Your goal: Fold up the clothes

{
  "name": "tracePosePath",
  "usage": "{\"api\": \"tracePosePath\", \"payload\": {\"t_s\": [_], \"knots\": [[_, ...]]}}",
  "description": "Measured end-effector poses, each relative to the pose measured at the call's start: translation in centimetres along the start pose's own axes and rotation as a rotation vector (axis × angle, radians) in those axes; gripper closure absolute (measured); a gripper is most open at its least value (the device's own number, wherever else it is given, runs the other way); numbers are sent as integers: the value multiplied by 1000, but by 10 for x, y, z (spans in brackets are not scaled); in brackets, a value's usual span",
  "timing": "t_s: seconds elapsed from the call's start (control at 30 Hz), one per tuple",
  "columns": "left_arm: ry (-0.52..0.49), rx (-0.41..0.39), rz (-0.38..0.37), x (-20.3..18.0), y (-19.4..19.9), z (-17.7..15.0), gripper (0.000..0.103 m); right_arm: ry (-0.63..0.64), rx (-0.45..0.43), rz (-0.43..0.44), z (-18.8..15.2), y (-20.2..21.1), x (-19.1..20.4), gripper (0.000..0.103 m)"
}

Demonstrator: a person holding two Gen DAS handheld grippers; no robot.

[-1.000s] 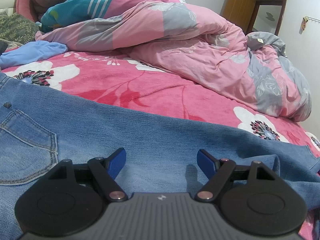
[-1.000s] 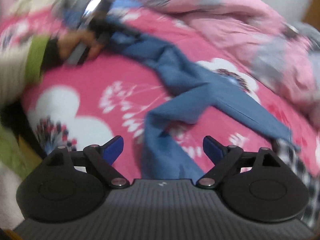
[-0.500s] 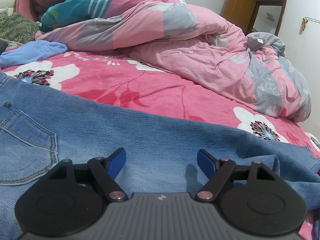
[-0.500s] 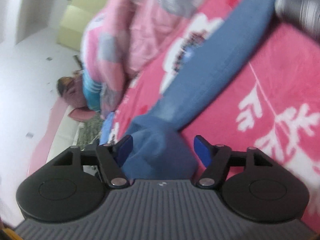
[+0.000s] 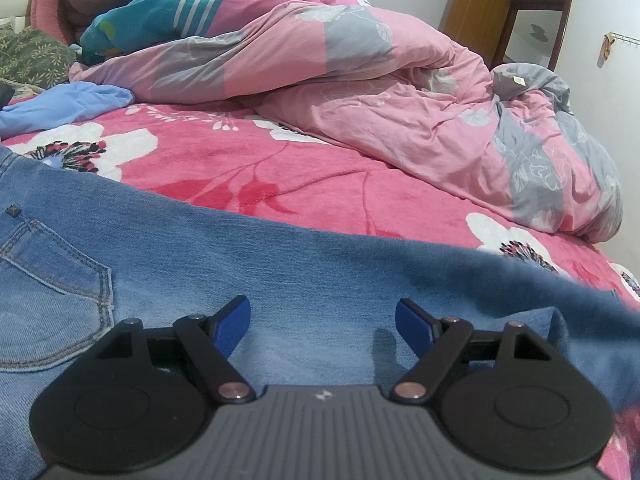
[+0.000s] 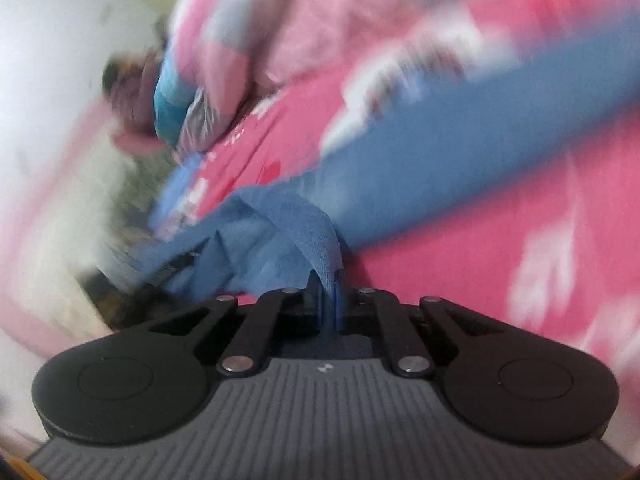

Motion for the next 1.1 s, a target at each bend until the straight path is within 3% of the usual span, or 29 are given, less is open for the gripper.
{"api": "tracePosePath", "payload": {"t_s": [0.07,0.2,0.23,0.37,0.47,0.6,0.7,0.77,0.83,0.93,1.0,1.03,1.07,1.1], "knots": [[1,-1,-1,0,0,0,22,344,-37,-162,25,9,42,99],[3,-1,-3,1,0,0,22,1147,-99,-580,9,-19,109,97],[3,-1,-3,1,1,0,22,1248,-80,-612,-2,-27,113,97],[4,0,-4,1,1,0,22,1432,61,-587,-57,-60,108,92],[3,0,-3,1,1,0,22,1405,141,-496,-90,-63,108,82],[3,0,-3,1,1,0,22,1232,118,-386,-93,-46,119,78],[3,0,-2,2,1,0,22,892,38,-329,-59,-19,109,60],[3,0,-3,2,1,0,22,572,-50,-299,-32,11,83,45],[2,0,-2,2,0,0,22,205,-96,-210,-17,40,42,32],[3,0,-2,1,1,0,22,-198,-54,-41,-25,50,-12,23],[2,0,-2,1,1,0,22,-214,36,-73,-41,38,-16,23],[3,-1,-3,2,1,0,22,-156,68,-118,-46,32,-11,31],[4,-1,-4,2,1,0,22,-74,96,-172,-50,24,-2,55],[6,-1,-5,2,1,0,22,8,122,-226,-54,17,7,67]]}}
Point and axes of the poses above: each gripper's, at about its wrist camera, not at the fingertips, and y roughly against the way its jaws point, x to its left, z to its top, the point moved 2 cm from there along -y, roughly the way its jaws point, and after that the axes turned 1 degree about x, right-handed, at the moved point
